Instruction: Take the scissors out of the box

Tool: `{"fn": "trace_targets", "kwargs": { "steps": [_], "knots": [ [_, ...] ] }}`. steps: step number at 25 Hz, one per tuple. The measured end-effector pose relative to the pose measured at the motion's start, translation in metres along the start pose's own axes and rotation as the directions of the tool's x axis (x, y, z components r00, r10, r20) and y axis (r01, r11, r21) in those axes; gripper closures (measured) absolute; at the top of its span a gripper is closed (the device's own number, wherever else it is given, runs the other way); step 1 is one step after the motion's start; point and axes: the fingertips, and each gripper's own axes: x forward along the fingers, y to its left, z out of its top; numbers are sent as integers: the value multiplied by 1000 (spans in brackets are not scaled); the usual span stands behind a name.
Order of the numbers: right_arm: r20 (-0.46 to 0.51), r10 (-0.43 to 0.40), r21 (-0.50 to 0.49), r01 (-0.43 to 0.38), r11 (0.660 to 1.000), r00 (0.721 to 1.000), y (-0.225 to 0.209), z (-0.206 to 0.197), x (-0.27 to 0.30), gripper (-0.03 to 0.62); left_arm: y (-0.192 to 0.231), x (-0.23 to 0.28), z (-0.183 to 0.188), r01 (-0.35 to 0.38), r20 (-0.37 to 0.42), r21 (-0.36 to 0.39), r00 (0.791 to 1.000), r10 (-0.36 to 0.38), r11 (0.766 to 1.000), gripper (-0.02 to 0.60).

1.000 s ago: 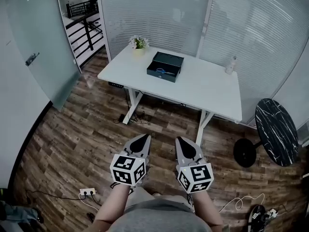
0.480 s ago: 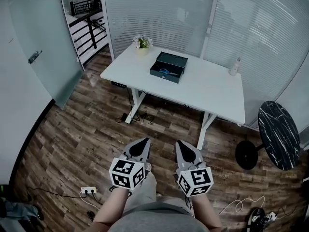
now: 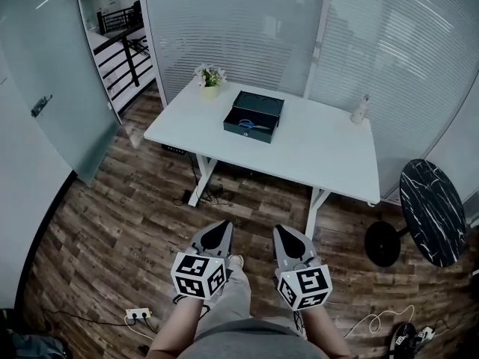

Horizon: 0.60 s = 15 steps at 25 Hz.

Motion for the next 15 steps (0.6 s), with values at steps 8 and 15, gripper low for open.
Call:
{"fn": "trace_targets", "kwargs": {
  "steps": [8,15],
  "knots": [
    [8,2,-22,-2,1000,1000,-39,16,82,585,36,78,32,14,9,34,1000,-14,999,577],
    [9,13,-28,-12,1000,1000,-71,33,165,585,82,146,59,22,3,18,1000,-22,1000,577]
  ]
}}
